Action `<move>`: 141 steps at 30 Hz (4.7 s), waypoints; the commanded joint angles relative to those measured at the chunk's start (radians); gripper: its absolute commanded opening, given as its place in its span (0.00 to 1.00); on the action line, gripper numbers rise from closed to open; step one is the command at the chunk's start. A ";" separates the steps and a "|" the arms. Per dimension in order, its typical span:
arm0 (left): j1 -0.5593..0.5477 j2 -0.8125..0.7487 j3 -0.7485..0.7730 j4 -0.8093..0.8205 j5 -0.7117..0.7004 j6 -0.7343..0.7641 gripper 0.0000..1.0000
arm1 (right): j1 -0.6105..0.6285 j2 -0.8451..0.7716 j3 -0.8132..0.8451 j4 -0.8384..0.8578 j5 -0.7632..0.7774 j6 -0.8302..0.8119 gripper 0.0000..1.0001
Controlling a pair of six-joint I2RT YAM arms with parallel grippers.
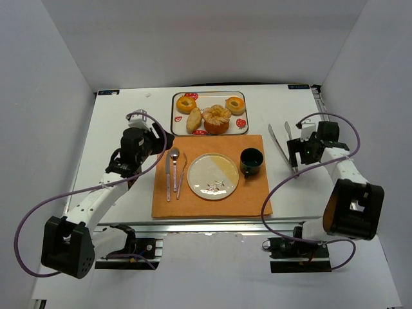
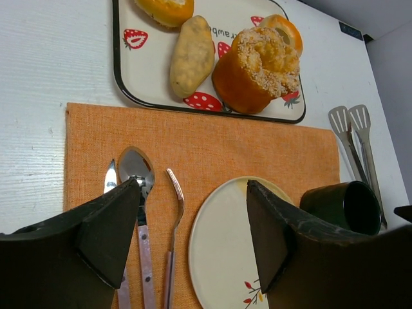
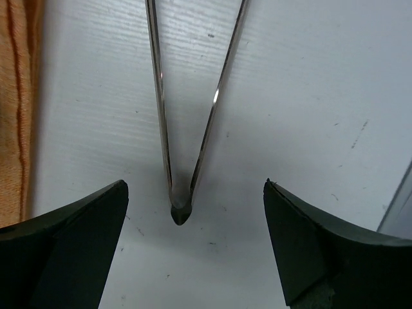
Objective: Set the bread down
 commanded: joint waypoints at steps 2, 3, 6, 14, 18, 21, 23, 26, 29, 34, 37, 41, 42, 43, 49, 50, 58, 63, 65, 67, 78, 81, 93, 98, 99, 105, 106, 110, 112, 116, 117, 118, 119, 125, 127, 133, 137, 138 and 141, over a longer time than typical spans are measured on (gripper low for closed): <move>0.006 0.039 0.015 0.017 0.042 0.016 0.77 | 0.050 0.080 0.051 0.049 0.078 0.026 0.89; 0.006 0.046 0.020 0.014 0.042 0.021 0.77 | 0.050 0.101 0.065 0.051 0.066 0.031 0.89; 0.004 0.067 0.037 0.007 0.037 0.039 0.77 | 0.050 0.197 0.116 0.040 0.054 0.051 0.88; 0.007 0.102 0.069 -0.013 0.031 0.041 0.77 | 0.082 0.377 0.217 0.051 0.040 0.054 0.79; 0.013 0.101 0.078 -0.021 0.022 0.048 0.77 | 0.089 0.392 0.183 0.077 0.043 0.034 0.73; 0.017 0.095 0.080 -0.049 0.017 0.048 0.77 | 0.089 0.394 0.150 0.089 0.064 0.023 0.66; 0.017 0.093 0.081 -0.050 0.017 0.047 0.77 | 0.089 0.414 0.145 0.081 0.071 0.014 0.59; 0.018 0.098 0.086 -0.050 0.025 0.045 0.77 | 0.089 0.450 0.160 0.051 0.064 -0.001 0.38; 0.020 0.096 0.095 -0.063 0.022 0.050 0.77 | 0.089 0.458 0.174 0.041 0.060 -0.017 0.20; 0.021 0.058 0.097 -0.089 0.008 0.053 0.77 | 0.089 0.388 0.302 -0.006 -0.021 -0.032 0.02; 0.021 0.035 0.086 -0.084 0.005 0.039 0.77 | 0.098 0.371 0.504 -0.133 -0.196 -0.060 0.04; 0.021 0.021 0.062 -0.055 0.005 0.007 0.77 | 0.156 0.429 0.740 -0.324 -0.365 -0.096 0.19; 0.021 0.020 0.058 -0.050 0.005 -0.005 0.77 | 0.167 0.438 0.763 -0.333 -0.377 -0.090 0.23; 0.021 0.016 0.055 -0.050 0.005 -0.008 0.77 | 0.217 0.446 0.790 -0.341 -0.373 -0.083 0.25; 0.021 -0.014 0.057 -0.064 -0.033 -0.019 0.77 | 0.334 0.460 0.820 -0.316 -0.264 -0.155 0.30; 0.021 -0.022 0.055 -0.070 -0.036 -0.019 0.77 | 0.336 0.469 0.847 -0.316 -0.259 -0.161 0.31; 0.023 -0.048 0.035 -0.066 -0.047 -0.047 0.77 | 0.336 0.524 0.993 -0.325 -0.195 -0.187 0.36; 0.023 -0.053 0.034 -0.072 -0.047 -0.044 0.77 | 0.336 0.547 1.039 -0.319 -0.095 -0.276 0.38; 0.021 -0.050 0.032 -0.066 -0.044 -0.045 0.77 | 0.336 0.544 1.032 -0.312 -0.077 -0.287 0.38; 0.021 -0.043 0.032 -0.060 -0.041 -0.048 0.77 | 0.340 0.536 1.006 -0.290 -0.058 -0.300 0.38; 0.023 -0.020 0.048 -0.061 -0.035 -0.042 0.77 | 0.394 0.564 0.953 -0.216 0.026 -0.386 0.41; 0.023 -0.020 0.045 -0.058 -0.035 -0.047 0.77 | 0.400 0.588 0.984 -0.229 0.031 -0.402 0.41; 0.023 -0.019 0.046 -0.056 -0.036 -0.048 0.77 | 0.425 0.631 0.967 -0.187 0.072 -0.428 0.43; 0.021 -0.011 0.049 -0.055 -0.035 -0.048 0.77 | 0.425 0.624 0.950 -0.163 0.074 -0.434 0.45; 0.023 -0.011 0.049 -0.055 -0.035 -0.048 0.77 | 0.425 0.621 0.946 -0.160 0.072 -0.435 0.46; 0.023 -0.008 0.045 -0.050 -0.032 -0.048 0.77 | 0.432 0.625 0.930 -0.150 0.081 -0.446 0.47; 0.023 -0.008 0.045 -0.050 -0.032 -0.048 0.77 | 0.432 0.628 0.930 -0.150 0.084 -0.446 0.47; 0.023 -0.013 0.045 -0.053 -0.035 -0.047 0.77 | 0.438 0.648 0.929 -0.150 0.094 -0.446 0.47; 0.023 -0.014 0.043 -0.055 -0.036 -0.047 0.77 | 0.440 0.659 0.927 -0.144 0.109 -0.451 0.47; 0.023 -0.023 0.037 -0.056 -0.038 -0.048 0.77 | 0.446 0.670 0.927 -0.143 0.120 -0.458 0.47; 0.023 -0.026 0.037 -0.056 -0.038 -0.048 0.77 | 0.448 0.673 0.930 -0.149 0.121 -0.463 0.47; 0.023 -0.030 0.035 -0.058 -0.041 -0.048 0.77 | 0.449 0.674 0.930 -0.153 0.120 -0.463 0.47; 0.023 -0.031 0.034 -0.058 -0.041 -0.048 0.77 | 0.451 0.674 0.933 -0.153 0.121 -0.462 0.47; 0.023 -0.040 0.032 -0.058 -0.042 -0.053 0.77 | 0.455 0.676 0.941 -0.170 0.127 -0.449 0.46; 0.023 -0.043 0.032 -0.058 -0.044 -0.053 0.77 | 0.455 0.668 0.935 -0.166 0.133 -0.440 0.46; 0.023 -0.048 0.023 -0.046 -0.041 -0.064 0.77 | 0.458 0.677 0.933 -0.163 0.178 -0.403 0.43; 0.023 -0.056 0.025 -0.049 -0.045 -0.062 0.77 | 0.457 0.690 0.955 -0.193 0.176 -0.356 0.19; 0.023 -0.057 0.026 -0.052 -0.045 -0.062 0.77 | 0.457 0.691 0.966 -0.202 0.173 -0.345 0.13; 0.023 -0.060 0.026 -0.050 -0.045 -0.062 0.77 | 0.454 0.687 1.013 -0.230 0.138 -0.293 0.00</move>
